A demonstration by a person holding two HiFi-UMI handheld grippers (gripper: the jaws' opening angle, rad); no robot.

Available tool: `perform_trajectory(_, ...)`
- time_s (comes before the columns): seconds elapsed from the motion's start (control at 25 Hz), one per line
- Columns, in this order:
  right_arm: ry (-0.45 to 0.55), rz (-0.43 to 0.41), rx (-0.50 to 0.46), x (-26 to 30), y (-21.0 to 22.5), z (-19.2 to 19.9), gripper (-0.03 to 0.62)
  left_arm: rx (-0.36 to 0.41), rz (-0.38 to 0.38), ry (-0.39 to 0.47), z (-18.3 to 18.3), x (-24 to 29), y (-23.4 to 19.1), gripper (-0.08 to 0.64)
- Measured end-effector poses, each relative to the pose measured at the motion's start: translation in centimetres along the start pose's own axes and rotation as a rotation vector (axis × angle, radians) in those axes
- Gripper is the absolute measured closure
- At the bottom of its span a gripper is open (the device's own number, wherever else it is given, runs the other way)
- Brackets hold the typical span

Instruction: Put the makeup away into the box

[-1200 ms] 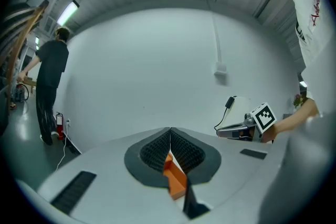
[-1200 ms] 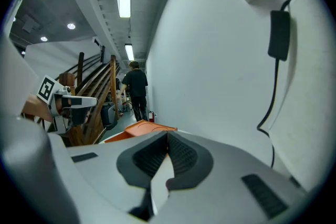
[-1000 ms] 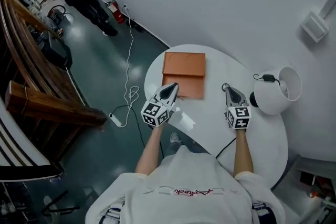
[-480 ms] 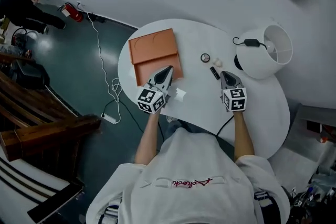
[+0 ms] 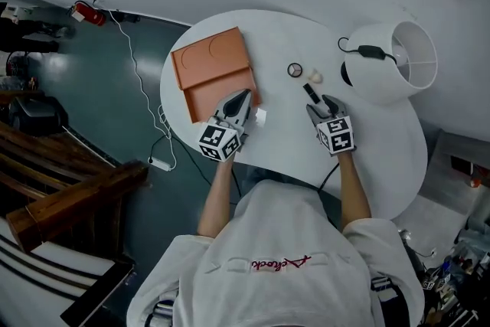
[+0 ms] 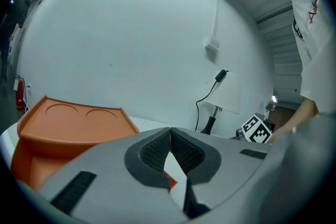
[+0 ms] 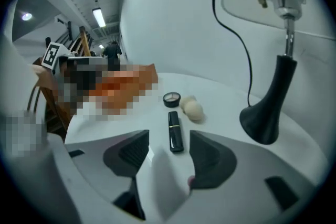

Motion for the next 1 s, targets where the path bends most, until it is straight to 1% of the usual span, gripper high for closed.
perform_trajectory(0.24, -0.053, 0.006, -0.048, 2.1, 0.9, -0.5, 0.364, -0.017, -0.011, 0.003, 0.3, 0.1, -0.6, 0.549)
perform_trajectory(0.28, -0.064, 0.009, -0.053, 2.4, 1.1, -0.6, 0.38, -0.018, -0.011, 0.004, 0.3, 0.1, -0.7, 0.551)
perform_trajectory(0.36, -0.089, 0.016, -0.066, 2.9, 1.4, -0.6, 0.459, -0.019, -0.013, 0.006, 0.2, 0.1, -0.8, 0.549)
perform_trajectory(0.4, -0.101, 0.017, -0.077, 3.0, 1.5, -0.7, 0.479, -0.02, -0.012, 0.007, 0.2, 0.1, -0.9, 0.549)
perform_trajectory(0.52, -0.123, 0.002, -0.099, 3.3, 1.4, -1.0, 0.482, -0.02, -0.014, 0.011, 0.1, 0.0, -1.1, 0.551)
perform_trajectory(0.68, -0.127, -0.009, -0.085, 3.4, 1.5, -0.9, 0.485, -0.027, -0.024, 0.021, 0.0, -0.3, -1.2, 0.551)
perform_trajectory(0.76, -0.106, 0.004, -0.073, 3.1, 1.6, -1.0, 0.486, -0.024, -0.027, 0.027, -0.1, -0.6, -1.0, 0.549)
perform_trajectory(0.84, -0.059, 0.019, -0.06, 2.6, 1.4, -1.7, 0.486, -0.015, -0.032, 0.035, -0.5, -0.9, -1.0, 0.549)
perform_trajectory(1.0, 0.09, 0.031, -0.019, 1.4, 0.7, -5.3, 0.486, 0.002, -0.053, 0.066, -1.6, -2.2, -1.1, 0.551)
Point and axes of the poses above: the fingertips, and each gripper's own axes: x forward along the fingers, y to its right, z out of its underside, the point moved 8 cm from there along -x, backward along the fingers, and after that the axes turned 11 degrees about -x, right-handed, at the moved point
